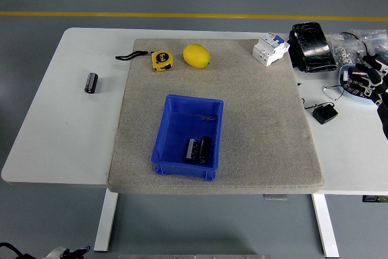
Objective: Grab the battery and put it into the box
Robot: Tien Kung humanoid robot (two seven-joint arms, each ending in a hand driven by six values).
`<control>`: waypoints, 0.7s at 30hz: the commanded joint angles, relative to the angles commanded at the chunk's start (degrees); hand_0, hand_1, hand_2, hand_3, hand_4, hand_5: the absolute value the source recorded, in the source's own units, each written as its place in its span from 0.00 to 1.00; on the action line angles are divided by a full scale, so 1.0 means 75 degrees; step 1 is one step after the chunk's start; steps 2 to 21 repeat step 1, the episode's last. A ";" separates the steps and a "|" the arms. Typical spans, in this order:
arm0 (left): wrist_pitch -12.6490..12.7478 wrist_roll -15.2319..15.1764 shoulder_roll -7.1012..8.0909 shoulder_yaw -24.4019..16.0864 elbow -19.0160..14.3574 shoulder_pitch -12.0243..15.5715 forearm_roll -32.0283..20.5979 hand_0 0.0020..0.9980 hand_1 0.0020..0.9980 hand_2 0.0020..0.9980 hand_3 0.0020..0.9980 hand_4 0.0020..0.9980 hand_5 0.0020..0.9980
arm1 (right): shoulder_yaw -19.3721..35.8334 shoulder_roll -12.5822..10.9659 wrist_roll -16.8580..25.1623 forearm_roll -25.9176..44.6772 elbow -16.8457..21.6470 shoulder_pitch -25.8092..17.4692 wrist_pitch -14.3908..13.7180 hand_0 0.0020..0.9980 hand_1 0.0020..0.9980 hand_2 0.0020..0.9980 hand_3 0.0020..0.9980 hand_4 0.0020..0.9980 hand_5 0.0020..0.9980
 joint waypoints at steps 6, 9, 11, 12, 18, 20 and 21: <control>0.0003 -0.0004 0.0004 0.0017 0.0000 -0.0010 -0.0014 0.60 0.56 0.66 0.70 0.69 0.74 | -0.0003 0.0002 -0.0003 0.0004 -0.0009 0.0007 0.0006 0.74 0.71 0.81 0.84 1.00 0.74; 0.0003 -0.0004 0.0004 0.0017 0.0000 -0.0010 -0.0014 0.60 0.56 0.66 0.70 0.69 0.74 | -0.0003 0.0002 -0.0003 0.0004 -0.0009 0.0007 0.0006 0.74 0.71 0.81 0.84 1.00 0.74; 0.0003 -0.0004 0.0004 0.0017 0.0000 -0.0010 -0.0014 0.60 0.56 0.66 0.70 0.69 0.74 | -0.0003 0.0002 -0.0003 0.0004 -0.0009 0.0007 0.0006 0.74 0.71 0.81 0.84 1.00 0.74; 0.0003 -0.0004 0.0004 0.0017 0.0000 -0.0010 -0.0014 0.60 0.56 0.66 0.70 0.69 0.74 | -0.0003 0.0002 -0.0003 0.0004 -0.0009 0.0007 0.0006 0.74 0.71 0.81 0.84 1.00 0.74; 0.0003 -0.0004 0.0004 0.0017 0.0000 -0.0010 -0.0014 0.60 0.56 0.66 0.70 0.69 0.74 | -0.0003 0.0002 -0.0003 0.0004 -0.0009 0.0007 0.0006 0.74 0.71 0.81 0.84 1.00 0.74; 0.0003 -0.0004 0.0004 0.0017 0.0000 -0.0010 -0.0014 0.60 0.56 0.66 0.70 0.69 0.74 | -0.0003 0.0002 -0.0003 0.0004 -0.0009 0.0007 0.0006 0.74 0.71 0.81 0.84 1.00 0.74; 0.0003 -0.0004 0.0004 0.0017 0.0000 -0.0010 -0.0014 0.60 0.56 0.66 0.70 0.69 0.74 | -0.0003 0.0002 -0.0003 0.0004 -0.0009 0.0007 0.0006 0.74 0.71 0.81 0.84 1.00 0.74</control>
